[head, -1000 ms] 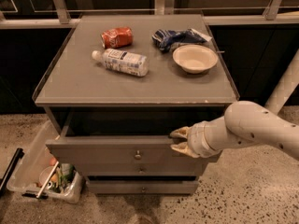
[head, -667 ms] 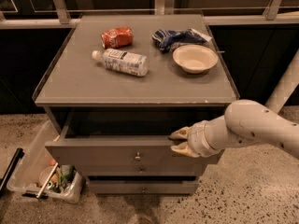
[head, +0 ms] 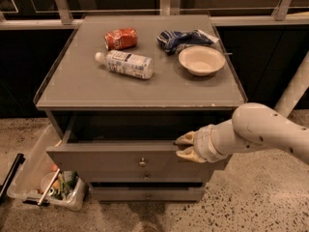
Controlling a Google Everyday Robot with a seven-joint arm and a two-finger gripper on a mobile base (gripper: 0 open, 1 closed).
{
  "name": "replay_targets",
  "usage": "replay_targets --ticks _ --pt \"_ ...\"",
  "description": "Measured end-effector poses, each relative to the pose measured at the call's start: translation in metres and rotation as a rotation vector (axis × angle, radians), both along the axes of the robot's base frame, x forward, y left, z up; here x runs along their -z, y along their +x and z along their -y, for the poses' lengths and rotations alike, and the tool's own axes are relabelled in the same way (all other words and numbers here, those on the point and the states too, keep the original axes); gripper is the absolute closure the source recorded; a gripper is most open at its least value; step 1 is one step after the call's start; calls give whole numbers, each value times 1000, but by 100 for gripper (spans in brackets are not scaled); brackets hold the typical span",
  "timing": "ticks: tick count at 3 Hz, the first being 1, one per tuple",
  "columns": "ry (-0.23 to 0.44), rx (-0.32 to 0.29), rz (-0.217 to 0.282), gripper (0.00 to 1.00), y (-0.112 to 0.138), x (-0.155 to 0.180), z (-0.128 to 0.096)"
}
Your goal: Open top drawer
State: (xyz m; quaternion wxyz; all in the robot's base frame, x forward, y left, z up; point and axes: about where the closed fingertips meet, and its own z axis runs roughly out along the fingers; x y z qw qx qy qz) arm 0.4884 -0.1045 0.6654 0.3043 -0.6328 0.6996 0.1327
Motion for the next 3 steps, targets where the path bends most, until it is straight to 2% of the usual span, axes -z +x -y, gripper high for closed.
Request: replay_targets --ticks 2,3 --pt "5 7 -17 11 1 -1 2" --pt "5 7 -17 15 1 -2 2"
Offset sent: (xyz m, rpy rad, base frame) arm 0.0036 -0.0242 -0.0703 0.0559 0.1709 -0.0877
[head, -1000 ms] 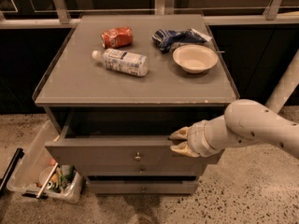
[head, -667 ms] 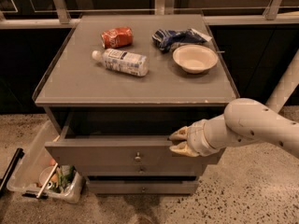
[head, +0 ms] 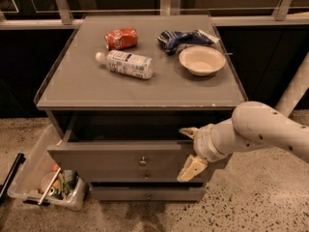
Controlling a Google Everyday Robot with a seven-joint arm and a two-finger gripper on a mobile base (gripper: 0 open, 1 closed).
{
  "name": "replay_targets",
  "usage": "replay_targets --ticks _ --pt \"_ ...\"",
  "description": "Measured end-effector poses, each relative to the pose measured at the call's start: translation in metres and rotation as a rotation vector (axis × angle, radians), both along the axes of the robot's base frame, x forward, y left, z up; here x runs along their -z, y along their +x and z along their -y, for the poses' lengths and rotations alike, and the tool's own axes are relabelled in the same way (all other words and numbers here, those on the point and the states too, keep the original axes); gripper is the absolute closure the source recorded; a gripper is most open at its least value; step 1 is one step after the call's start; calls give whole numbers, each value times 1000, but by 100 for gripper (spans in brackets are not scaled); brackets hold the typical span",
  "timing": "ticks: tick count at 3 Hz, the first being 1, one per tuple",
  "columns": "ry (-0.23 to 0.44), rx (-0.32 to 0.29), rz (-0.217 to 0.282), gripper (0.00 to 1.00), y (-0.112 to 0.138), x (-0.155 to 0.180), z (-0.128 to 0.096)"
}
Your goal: Open top drawer
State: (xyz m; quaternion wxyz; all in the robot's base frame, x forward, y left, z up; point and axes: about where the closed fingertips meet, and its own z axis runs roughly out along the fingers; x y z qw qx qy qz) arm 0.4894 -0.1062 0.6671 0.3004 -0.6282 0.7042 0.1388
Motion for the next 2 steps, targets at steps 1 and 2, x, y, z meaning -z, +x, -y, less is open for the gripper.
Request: replay_targets --ticks 1,2 --pt "35 43 -77 37 -17 36 16" --pt "35 43 -77 61 -16 29 12"
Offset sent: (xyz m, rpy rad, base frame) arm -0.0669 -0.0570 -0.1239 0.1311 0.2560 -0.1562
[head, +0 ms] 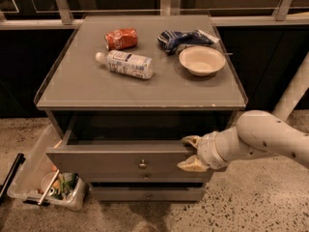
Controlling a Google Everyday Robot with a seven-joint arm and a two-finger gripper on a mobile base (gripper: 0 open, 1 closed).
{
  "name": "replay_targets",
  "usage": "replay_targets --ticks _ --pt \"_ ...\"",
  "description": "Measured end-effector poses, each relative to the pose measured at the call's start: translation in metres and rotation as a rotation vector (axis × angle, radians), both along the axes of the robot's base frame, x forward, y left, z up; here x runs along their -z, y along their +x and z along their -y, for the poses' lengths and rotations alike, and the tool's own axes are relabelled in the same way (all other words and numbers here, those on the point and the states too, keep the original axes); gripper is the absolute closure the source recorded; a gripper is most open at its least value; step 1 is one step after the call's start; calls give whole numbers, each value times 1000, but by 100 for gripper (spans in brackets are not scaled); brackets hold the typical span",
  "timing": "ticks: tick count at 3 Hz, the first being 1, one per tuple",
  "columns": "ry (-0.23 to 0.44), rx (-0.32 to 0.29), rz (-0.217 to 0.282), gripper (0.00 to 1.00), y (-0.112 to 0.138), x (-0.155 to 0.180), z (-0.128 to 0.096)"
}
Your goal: Open top drawer
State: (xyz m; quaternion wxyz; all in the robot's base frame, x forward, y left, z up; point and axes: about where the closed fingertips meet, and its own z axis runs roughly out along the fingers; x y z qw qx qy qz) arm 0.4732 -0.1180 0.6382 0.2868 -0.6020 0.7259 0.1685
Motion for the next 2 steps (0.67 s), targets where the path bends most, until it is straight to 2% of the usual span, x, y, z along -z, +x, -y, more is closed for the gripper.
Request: replay_targets --ticks 1,2 --pt "0 0 0 84 3 -8 0" --pt "0 0 0 100 3 -15 0"
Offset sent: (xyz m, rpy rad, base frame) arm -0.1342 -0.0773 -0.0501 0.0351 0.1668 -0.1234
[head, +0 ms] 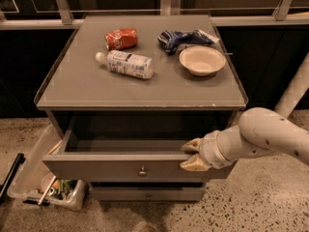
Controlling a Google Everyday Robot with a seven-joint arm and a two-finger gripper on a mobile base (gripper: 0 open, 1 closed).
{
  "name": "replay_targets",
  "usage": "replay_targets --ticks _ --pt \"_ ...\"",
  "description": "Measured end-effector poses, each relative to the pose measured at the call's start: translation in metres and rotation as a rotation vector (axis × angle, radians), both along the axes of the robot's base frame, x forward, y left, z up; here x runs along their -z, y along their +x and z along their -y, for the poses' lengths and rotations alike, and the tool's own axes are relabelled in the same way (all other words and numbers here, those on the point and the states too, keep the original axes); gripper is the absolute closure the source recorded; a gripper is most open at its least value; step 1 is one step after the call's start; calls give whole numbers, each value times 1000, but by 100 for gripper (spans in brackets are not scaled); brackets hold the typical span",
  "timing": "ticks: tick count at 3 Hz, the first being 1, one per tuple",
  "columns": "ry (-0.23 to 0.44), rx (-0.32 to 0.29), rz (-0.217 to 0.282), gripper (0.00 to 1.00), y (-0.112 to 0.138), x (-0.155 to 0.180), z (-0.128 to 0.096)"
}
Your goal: Open top drawer
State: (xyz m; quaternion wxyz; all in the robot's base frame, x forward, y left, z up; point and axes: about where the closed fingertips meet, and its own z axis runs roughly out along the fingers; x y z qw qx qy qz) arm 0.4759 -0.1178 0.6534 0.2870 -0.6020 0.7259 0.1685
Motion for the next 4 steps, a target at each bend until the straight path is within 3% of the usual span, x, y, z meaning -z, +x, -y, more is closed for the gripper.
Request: replay_targets --ticks 1,4 --pt "10 -9 13 100 -12 -8 -5" --pt "10 -9 12 34 -12 -8 -5"
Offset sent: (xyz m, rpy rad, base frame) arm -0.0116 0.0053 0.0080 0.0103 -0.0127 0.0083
